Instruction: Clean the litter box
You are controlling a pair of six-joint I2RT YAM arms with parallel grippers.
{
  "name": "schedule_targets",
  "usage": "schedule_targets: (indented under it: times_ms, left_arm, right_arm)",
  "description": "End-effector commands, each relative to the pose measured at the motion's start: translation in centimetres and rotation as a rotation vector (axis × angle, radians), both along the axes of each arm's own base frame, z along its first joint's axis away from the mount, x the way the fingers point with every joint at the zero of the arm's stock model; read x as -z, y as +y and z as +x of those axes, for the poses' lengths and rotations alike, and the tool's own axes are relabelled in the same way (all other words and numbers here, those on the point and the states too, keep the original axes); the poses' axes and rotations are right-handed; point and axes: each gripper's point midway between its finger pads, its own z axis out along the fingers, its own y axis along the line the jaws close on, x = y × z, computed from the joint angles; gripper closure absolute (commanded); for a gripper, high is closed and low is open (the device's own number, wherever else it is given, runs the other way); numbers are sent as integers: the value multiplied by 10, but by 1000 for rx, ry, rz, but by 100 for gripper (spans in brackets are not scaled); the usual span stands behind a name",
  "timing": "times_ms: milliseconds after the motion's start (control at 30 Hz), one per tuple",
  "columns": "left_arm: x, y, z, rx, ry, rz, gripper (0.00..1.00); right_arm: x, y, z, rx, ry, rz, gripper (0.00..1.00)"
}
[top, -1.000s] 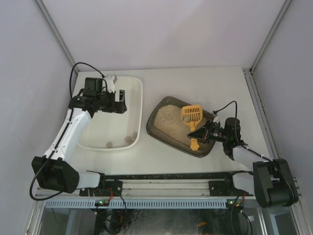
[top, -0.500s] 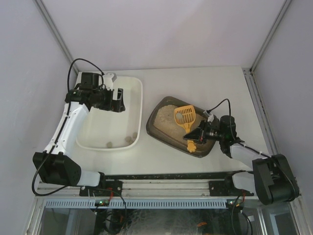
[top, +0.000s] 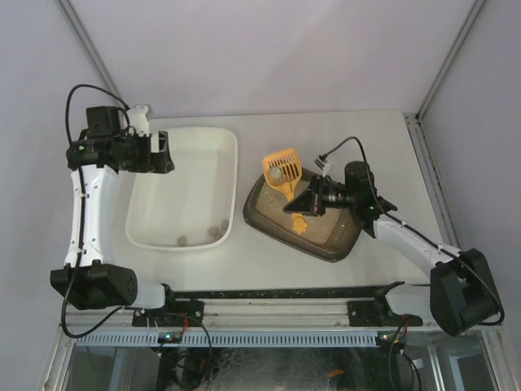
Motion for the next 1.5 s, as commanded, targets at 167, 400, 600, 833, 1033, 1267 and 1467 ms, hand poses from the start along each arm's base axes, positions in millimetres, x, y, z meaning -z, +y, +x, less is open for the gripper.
schedule_targets:
  times_ms: [167,400,600,833,1033,1267,1467]
  left_arm:
    - [11,42,-27,-52,153,-188,3]
    - [20,70,-35,-120,209,-232,2]
    - [20,90,-38,-160,221,-249,2]
    - [21,97,-38,-151,223,-232,0]
    - [21,100,-40,-145,223,-208,0]
    - [20,95,-44,-117,206,-206,0]
    - [19,86,-47,-88,196,-218,0]
  right_arm:
    - [-32,102,14,-146,-69,-165,100]
    - [-7,175,16,-237,-174,-499,100]
    - [7,191,28,-244,-475,-927,100]
    - [11,184,34,-211,-821,-1272,100]
    - [0,176,42,-149,-1046,-1474,100]
    - [-19,177,46,-104,-1088,-1408,100]
    - [-51,158,45,-20,-1011,-1311,100]
